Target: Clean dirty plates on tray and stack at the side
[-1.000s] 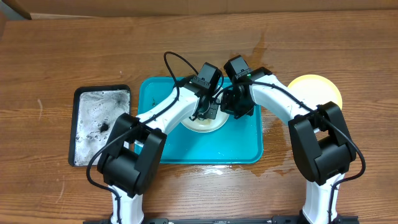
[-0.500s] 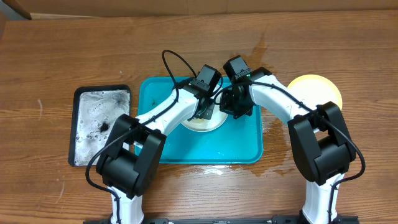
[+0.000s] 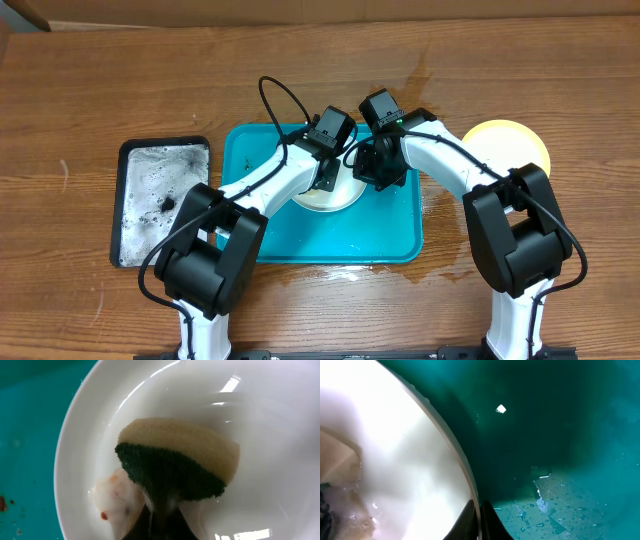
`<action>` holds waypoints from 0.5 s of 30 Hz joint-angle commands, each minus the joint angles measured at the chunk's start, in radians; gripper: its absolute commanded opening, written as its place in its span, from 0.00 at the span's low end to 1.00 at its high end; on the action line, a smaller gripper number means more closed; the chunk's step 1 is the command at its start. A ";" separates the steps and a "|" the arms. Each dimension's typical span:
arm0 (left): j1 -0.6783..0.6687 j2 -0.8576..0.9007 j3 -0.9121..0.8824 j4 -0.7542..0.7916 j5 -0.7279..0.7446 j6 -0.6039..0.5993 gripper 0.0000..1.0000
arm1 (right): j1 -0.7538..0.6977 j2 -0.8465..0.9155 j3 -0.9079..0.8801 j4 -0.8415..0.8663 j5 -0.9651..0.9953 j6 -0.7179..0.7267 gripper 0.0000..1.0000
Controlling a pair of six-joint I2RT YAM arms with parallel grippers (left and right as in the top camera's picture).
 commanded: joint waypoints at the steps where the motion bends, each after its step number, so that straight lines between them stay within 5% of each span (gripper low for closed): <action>1: 0.016 0.060 -0.056 -0.013 -0.082 0.010 0.04 | -0.007 0.016 -0.024 -0.005 0.055 0.008 0.04; 15: 0.016 0.060 -0.057 -0.001 -0.206 -0.071 0.04 | -0.007 0.016 -0.024 -0.007 0.055 0.008 0.04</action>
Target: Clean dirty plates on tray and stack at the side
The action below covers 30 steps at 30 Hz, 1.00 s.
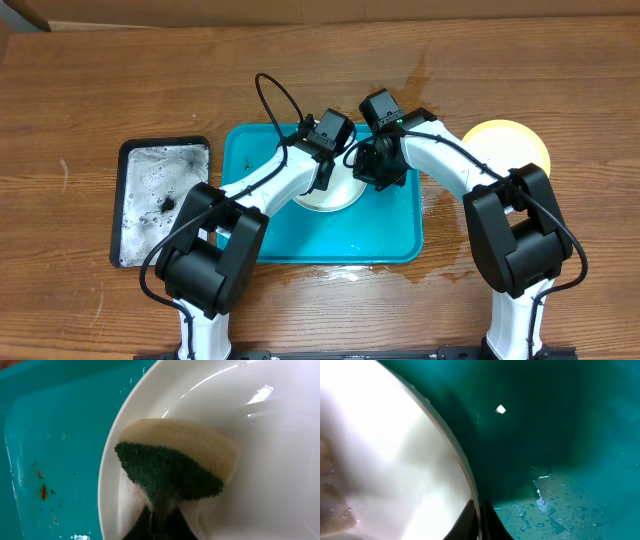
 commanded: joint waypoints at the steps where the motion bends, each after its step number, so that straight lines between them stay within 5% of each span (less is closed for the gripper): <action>1: 0.016 0.059 -0.042 -0.002 -0.080 -0.035 0.04 | -0.006 0.016 -0.024 -0.006 0.055 0.008 0.04; 30: 0.067 0.052 0.026 -0.037 -0.282 -0.105 0.04 | -0.006 0.016 -0.024 -0.005 0.070 0.024 0.04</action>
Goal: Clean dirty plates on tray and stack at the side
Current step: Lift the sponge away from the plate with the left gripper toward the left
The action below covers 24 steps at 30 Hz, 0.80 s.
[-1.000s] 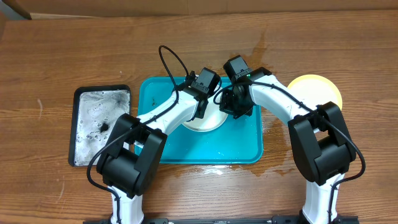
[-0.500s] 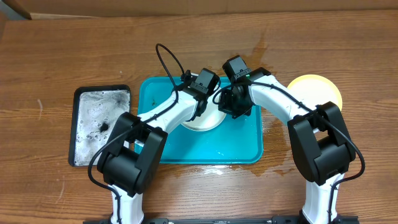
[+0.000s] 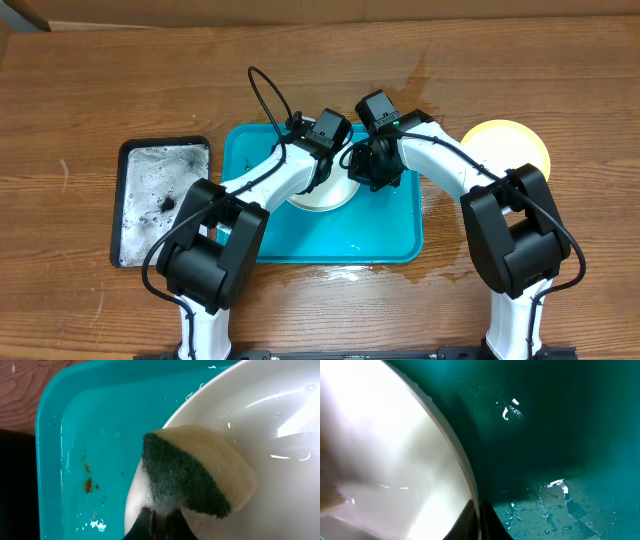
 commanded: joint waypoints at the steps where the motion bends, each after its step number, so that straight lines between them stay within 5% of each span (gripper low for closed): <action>1: 0.051 0.033 0.014 -0.014 -0.122 -0.024 0.04 | -0.019 0.016 -0.024 -0.024 0.114 0.023 0.04; 10: 0.086 0.033 0.041 -0.040 -0.225 -0.025 0.04 | -0.020 0.016 -0.024 -0.024 0.114 0.023 0.04; 24: 0.153 0.032 0.371 -0.380 -0.158 -0.111 0.04 | -0.019 0.016 -0.024 -0.024 0.114 0.023 0.04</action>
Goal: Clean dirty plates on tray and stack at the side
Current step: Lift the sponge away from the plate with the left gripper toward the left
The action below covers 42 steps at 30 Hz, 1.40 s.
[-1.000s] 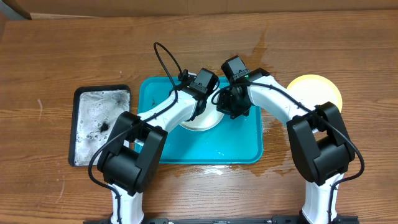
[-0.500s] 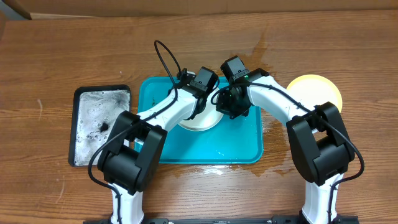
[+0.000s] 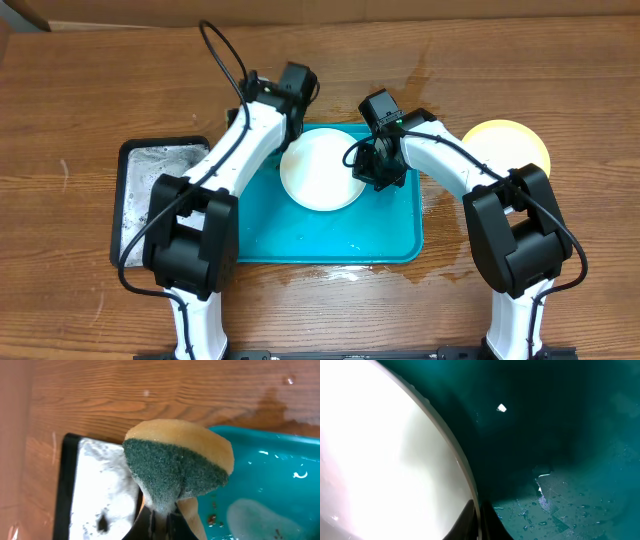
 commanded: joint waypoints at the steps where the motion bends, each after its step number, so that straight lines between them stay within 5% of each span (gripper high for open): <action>1: 0.004 0.008 0.069 -0.065 0.040 -0.060 0.04 | -0.008 0.016 -0.024 -0.008 0.080 0.002 0.04; 10: 0.113 0.008 0.094 -0.222 0.347 -0.012 0.04 | -0.009 0.016 -0.023 -0.006 0.080 0.001 0.04; 19: 0.441 -0.100 0.144 -0.328 0.982 0.384 0.04 | -0.010 0.016 -0.002 -0.021 0.080 -0.022 0.04; 22: 0.542 -0.192 0.144 -0.312 1.127 0.435 0.04 | -0.010 0.016 0.043 -0.058 0.086 -0.056 0.04; 30: 0.748 -0.426 0.145 -0.295 1.183 0.417 0.04 | -0.008 0.016 0.193 -0.203 0.122 -0.097 0.04; 42: 0.776 -0.494 0.145 -0.295 1.183 0.380 0.04 | -0.010 -0.011 0.278 -0.256 -0.069 -0.109 0.04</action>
